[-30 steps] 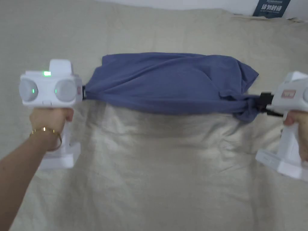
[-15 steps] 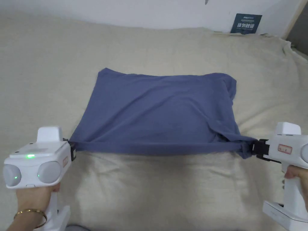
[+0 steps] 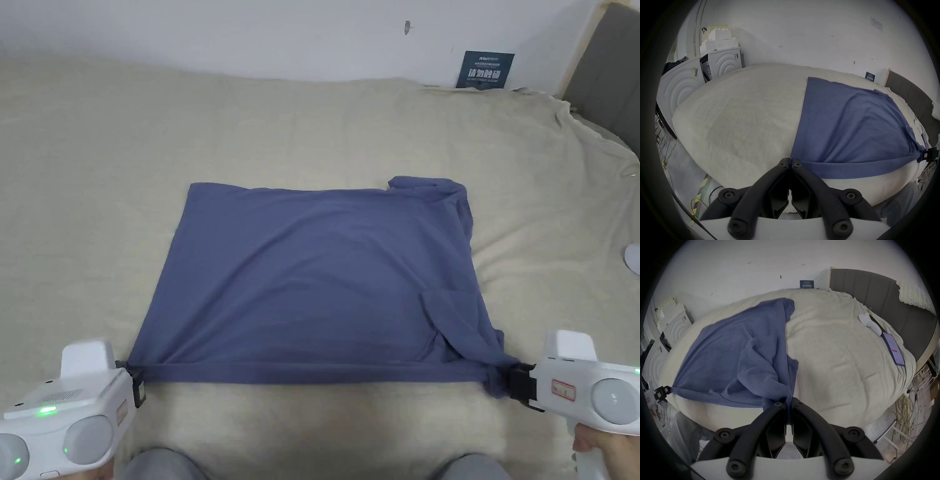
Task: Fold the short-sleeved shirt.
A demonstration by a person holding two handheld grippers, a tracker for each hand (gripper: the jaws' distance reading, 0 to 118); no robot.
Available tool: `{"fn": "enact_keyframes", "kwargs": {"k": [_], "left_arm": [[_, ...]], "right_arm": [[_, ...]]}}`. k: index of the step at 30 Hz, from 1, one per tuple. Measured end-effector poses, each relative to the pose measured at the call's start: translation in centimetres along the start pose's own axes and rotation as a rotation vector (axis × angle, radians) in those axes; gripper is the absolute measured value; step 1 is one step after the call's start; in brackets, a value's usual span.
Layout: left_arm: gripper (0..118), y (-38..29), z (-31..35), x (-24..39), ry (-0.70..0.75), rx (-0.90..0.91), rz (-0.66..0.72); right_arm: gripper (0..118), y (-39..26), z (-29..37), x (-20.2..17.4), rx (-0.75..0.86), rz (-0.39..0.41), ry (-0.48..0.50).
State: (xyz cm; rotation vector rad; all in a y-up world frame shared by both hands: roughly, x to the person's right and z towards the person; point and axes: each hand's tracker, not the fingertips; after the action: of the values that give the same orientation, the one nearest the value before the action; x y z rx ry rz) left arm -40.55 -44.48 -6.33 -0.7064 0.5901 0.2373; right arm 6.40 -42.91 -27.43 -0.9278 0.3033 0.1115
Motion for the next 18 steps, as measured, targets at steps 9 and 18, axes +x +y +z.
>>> {"fn": "enact_keyframes", "kwargs": {"k": [9,18], "left_arm": [[76,0.9,-0.7,-1.7,-0.005,-0.043,0.093],[114,5.7,3.7,-1.8,-0.081,0.116,0.121]], "right_arm": [[88,0.1,-1.0,0.7,-0.042,0.035,-0.041],[102,2.5,7.5,3.6,0.283,-0.040,-0.107]]}}
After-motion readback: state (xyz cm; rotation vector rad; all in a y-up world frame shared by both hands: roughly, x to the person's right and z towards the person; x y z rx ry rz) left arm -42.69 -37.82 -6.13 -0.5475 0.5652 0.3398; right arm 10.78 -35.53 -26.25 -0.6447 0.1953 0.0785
